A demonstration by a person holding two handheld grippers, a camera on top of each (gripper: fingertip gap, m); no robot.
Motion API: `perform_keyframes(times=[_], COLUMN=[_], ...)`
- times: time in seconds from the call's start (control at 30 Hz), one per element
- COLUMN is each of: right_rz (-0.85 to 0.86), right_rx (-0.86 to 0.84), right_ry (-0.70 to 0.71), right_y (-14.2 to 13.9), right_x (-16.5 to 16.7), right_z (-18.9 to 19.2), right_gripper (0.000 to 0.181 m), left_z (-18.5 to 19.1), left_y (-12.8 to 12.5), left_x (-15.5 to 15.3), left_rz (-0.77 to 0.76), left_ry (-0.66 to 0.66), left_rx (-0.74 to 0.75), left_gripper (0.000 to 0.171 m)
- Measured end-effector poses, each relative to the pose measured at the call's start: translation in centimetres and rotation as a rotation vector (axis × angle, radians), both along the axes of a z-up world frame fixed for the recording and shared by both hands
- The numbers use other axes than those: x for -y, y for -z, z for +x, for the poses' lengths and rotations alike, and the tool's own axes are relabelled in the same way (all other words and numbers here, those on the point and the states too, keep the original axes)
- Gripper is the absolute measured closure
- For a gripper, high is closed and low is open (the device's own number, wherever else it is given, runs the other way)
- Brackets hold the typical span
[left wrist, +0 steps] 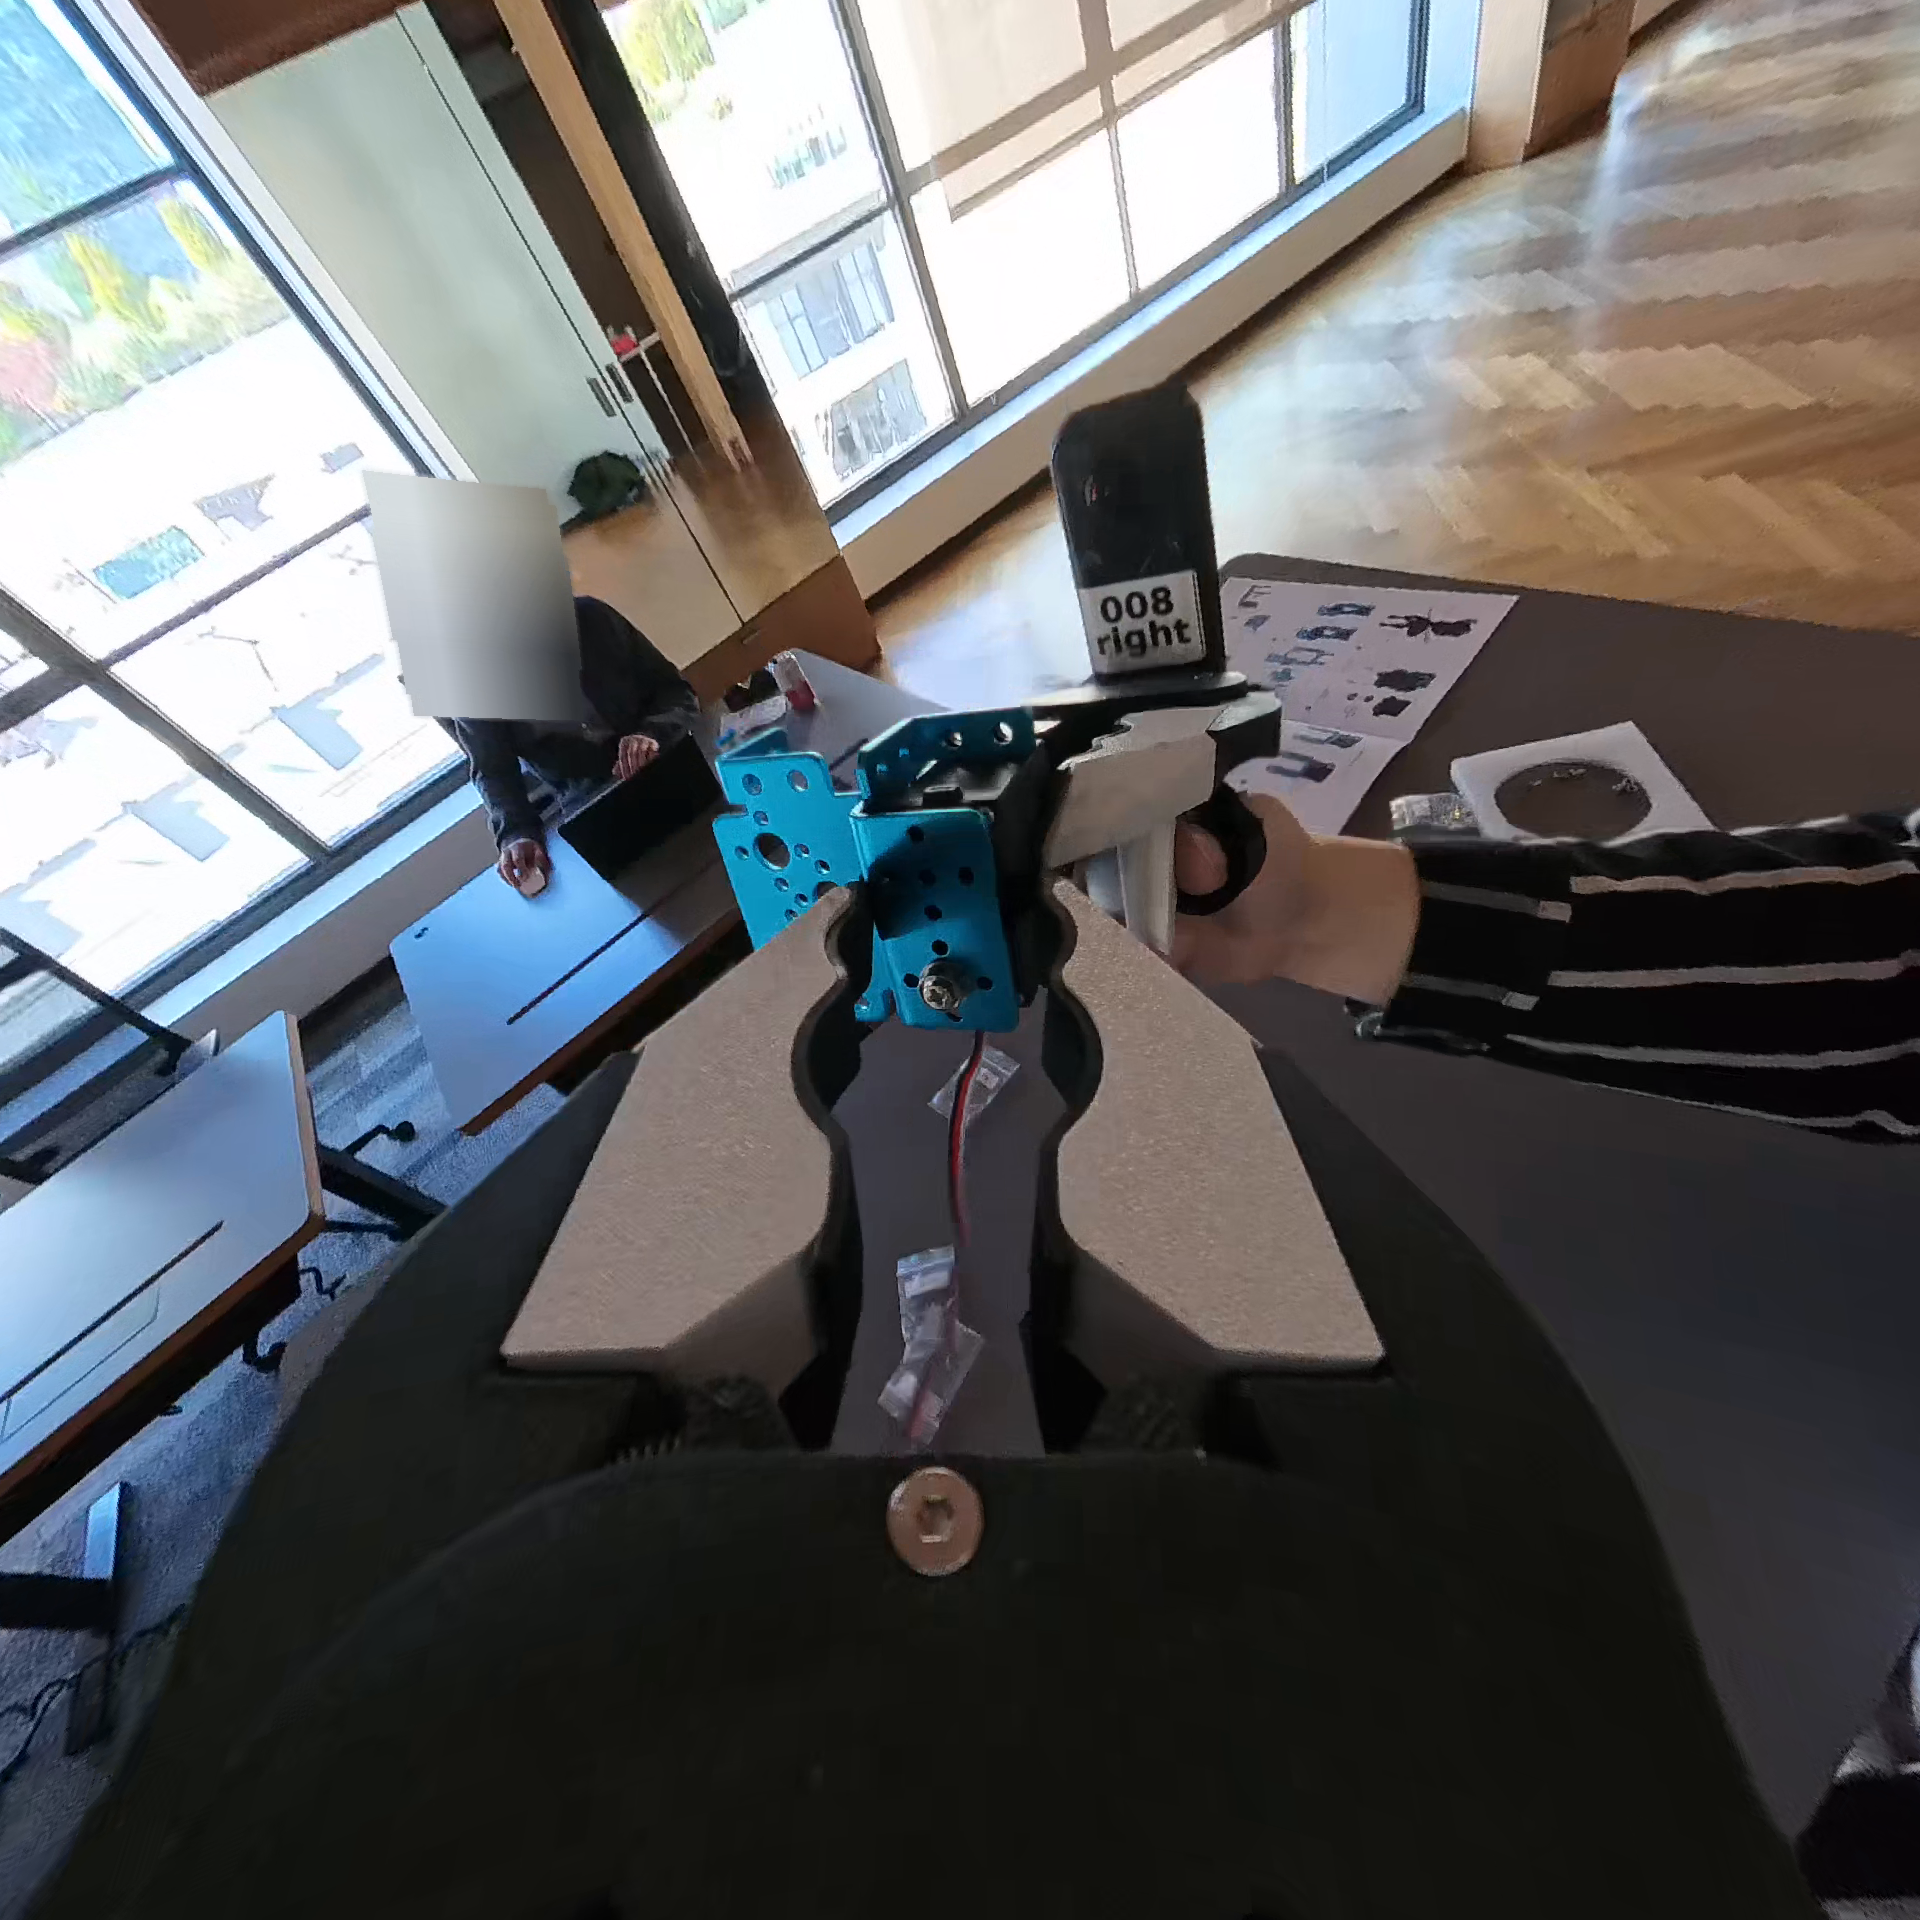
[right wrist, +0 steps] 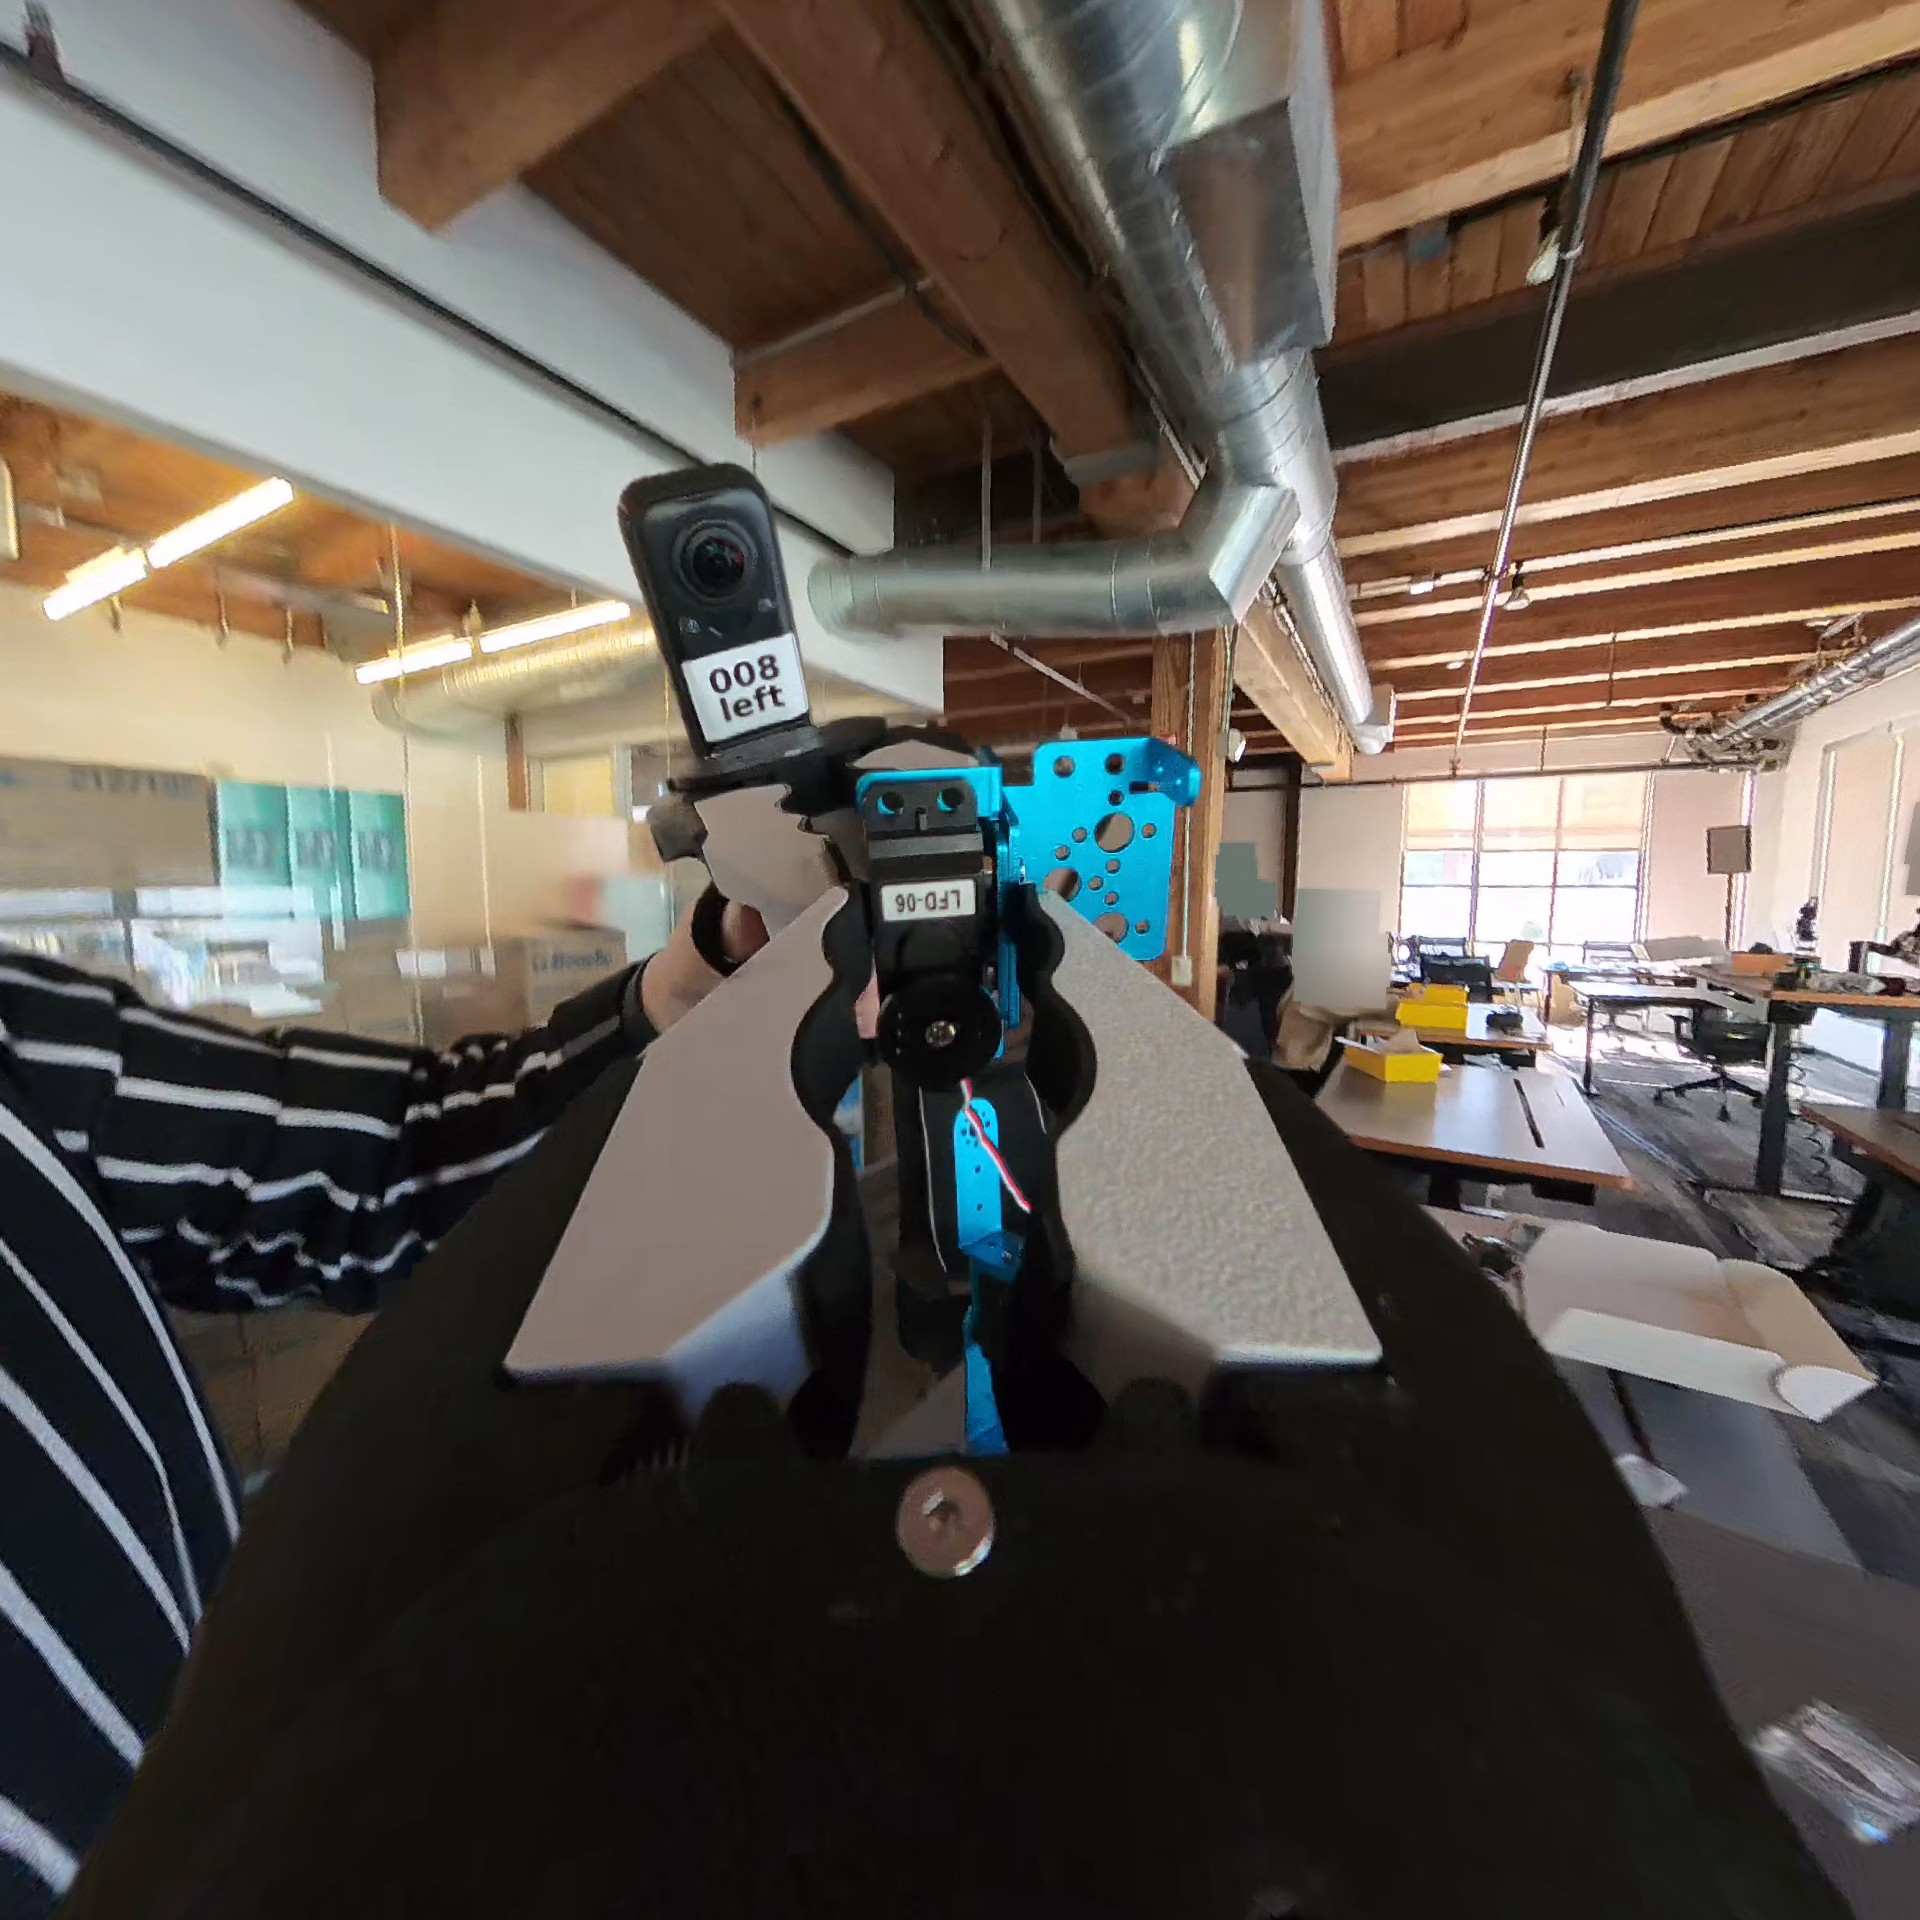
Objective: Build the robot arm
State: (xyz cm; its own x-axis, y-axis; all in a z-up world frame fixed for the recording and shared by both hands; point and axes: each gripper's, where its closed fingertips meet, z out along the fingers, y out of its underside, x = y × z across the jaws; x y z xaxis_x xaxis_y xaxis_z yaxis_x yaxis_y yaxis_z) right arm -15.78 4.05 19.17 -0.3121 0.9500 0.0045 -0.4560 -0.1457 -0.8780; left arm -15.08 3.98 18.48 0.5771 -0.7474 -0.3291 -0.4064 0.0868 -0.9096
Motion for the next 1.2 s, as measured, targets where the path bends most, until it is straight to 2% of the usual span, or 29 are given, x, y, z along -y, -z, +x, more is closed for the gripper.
perform_keyframes(times=[0.17, 0.27, 0.33, 0.4, 0.43, 0.47, 0.53, 0.6, 0.67, 0.7, 0.73, 0.77, 0.8, 0.83, 0.9, 1.0, 1.1, 1.2], right_rz=[-0.185, -0.212, -0.198, -0.163, -0.150, -0.138, -0.103, -0.055, -0.017, 0.008, 0.038, 0.072, 0.104, 0.134, 0.180, 0.184, 0.180, 0.126], right_rx=[-0.182, -0.165, -0.135, -0.121, -0.116, -0.110, -0.078, -0.026, 0.033, 0.060, 0.093, 0.129, 0.161, 0.186, 0.209, 0.196, 0.181, 0.164], right_ry=[-0.096, -0.080, -0.056, -0.025, -0.006, 0.016, 0.046, 0.101, 0.166, 0.195, 0.216, 0.239, 0.269, 0.298, 0.332, 0.331, 0.336, 0.273], right_y=[-1.2, -0.6, -0.3, -0.6, -0.9, -1.3, -1.9, -2.5, -3.0, -3.2, -3.4, -3.4, -3.5, -3.5, -3.4, -3.2, -3.0, -3.1], right_x=[-1.1, -1.9, -1.9, -1.5, -1.5, -1.4, -0.9, -0.6, -0.5, -0.3, 0.0, 0.3, 0.5, 0.7, 1.3, 1.9, 1.9, 2.2], right_z=[1.5, 0.9, 0.1, -0.5, -0.8, -1.1, -1.8, -2.5, -3.3, -3.7, -4.2, -4.6, -5.1, -5.4, -5.7, -6.1, -6.7, -7.5], right_gripper=[0.156, 0.156, 0.156, 0.156, 0.156, 0.156, 0.156, 0.156, 0.156, 0.156, 0.156, 0.156, 0.156, 0.156, 0.156, 0.156, 0.156, 0.156], left_z=[-0.5, -2.2, -3.5, -4.2, -4.3, -4.3, -4.5, -4.9, -5.4, -5.5, -5.5, -5.7, -5.8, -5.8, -6.6, -7.2, -8.4, -9.9], left_y=[-0.6, -0.6, -1.0, -2.5, -3.2, -3.3, -2.9, -3.1, -4.1, -4.6, -4.8, -5.1, -5.1, -5.1, -5.4, -5.2, -4.9, -4.7], left_x=[0.4, 1.0, 1.6, 2.6, 2.9, 2.8, 1.7, 1.4, 2.0, 2.2, 2.2, 2.1, 2.1, 2.3, 2.9, 3.2, 3.6, 3.9], left_rz=[0.002, 0.018, 0.062, 0.197, 0.262, 0.294, 0.265, 0.299, 0.413, 0.449, 0.460, 0.450, 0.422, 0.404, 0.448, 0.470, 0.471, 0.352], left_ry=[0.013, -0.006, -0.040, -0.054, -0.052, -0.048, -0.077, -0.088, -0.101, -0.109, -0.119, -0.132, -0.136, -0.127, -0.151, -0.171, -0.187, -0.156], left_rx=[0.044, 0.107, 0.151, 0.199, 0.214, 0.217, 0.221, 0.214, 0.197, 0.192, 0.203, 0.236, 0.279, 0.320, 0.379, 0.388, 0.323, 0.378], left_gripper=[0.136, 0.139, 0.145, 0.157, 0.157, 0.148, 0.128, 0.143, 0.153, 0.151, 0.139, 0.121, 0.119, 0.130, 0.162, 0.161, 0.160, 0.147])
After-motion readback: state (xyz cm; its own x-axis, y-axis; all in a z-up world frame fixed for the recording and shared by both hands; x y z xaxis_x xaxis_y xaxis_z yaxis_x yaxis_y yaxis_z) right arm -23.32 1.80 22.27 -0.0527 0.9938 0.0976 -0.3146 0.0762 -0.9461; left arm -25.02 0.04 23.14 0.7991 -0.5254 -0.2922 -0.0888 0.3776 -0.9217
